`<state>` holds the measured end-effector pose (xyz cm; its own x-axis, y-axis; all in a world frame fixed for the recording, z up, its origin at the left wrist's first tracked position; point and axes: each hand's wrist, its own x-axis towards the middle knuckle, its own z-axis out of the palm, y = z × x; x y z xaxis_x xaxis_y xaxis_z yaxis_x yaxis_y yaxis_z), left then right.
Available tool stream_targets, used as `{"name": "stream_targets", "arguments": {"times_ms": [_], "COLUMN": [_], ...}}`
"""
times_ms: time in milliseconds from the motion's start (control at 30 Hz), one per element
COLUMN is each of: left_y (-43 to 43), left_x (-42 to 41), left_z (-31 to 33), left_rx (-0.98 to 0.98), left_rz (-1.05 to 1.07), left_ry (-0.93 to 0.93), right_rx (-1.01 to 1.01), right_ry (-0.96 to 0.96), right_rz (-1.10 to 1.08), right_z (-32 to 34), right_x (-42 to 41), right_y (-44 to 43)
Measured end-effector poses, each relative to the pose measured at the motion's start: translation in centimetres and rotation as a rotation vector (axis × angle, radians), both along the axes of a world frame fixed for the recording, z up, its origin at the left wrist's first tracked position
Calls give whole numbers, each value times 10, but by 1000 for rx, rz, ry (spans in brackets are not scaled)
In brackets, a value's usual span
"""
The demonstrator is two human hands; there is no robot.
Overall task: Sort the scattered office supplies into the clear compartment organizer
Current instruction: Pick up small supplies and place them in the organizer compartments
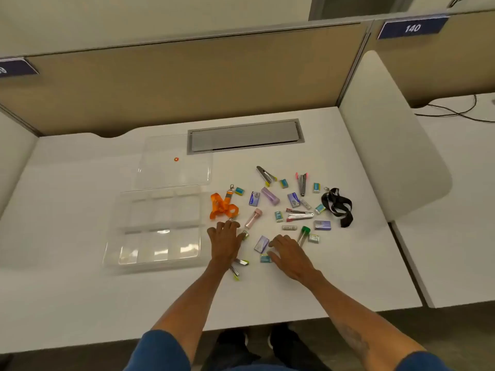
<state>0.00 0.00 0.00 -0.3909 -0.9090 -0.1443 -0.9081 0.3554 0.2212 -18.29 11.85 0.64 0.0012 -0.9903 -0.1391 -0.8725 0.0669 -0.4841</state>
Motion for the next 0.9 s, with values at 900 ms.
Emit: {"name": "stream_targets", "arguments": {"times_ms": [900], "left_y": [-22], "left_x": [76], "left_z": [33], "left_rx": [-205], "left_rz": [241], "left_ry": [192], "right_rx": [-183], "right_ry": [-165], "right_rz": [22], "right_z": [27], "right_x": [95], "right_y": [-70]}}
